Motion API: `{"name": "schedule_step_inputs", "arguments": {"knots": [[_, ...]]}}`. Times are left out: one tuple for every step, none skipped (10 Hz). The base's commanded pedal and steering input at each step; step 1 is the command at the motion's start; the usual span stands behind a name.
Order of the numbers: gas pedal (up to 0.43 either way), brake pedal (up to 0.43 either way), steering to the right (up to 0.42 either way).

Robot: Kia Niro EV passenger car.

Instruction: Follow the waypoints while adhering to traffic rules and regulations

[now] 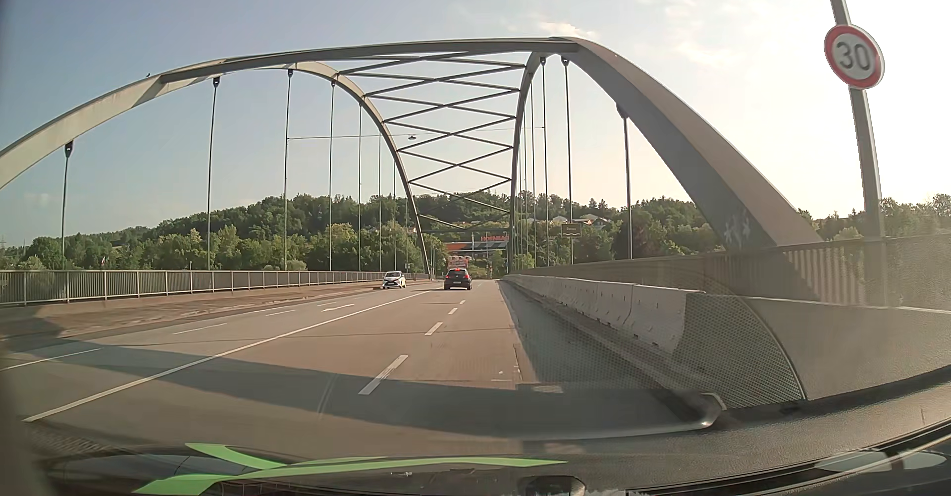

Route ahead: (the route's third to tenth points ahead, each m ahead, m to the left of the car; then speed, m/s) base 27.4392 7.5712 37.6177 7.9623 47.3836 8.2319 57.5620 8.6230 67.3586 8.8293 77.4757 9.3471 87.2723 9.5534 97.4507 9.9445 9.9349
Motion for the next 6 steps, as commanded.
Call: {"name": "schedule_step_inputs", "arguments": {"knots": [[0.098, 0.0, -0.007], [0.098, 0.0, -0.007], [0.098, 0.0, -0.007], [0.11, 0.0, -0.007], [0.118, 0.0, -0.007], [0.118, 0.0, -0.007]]}}
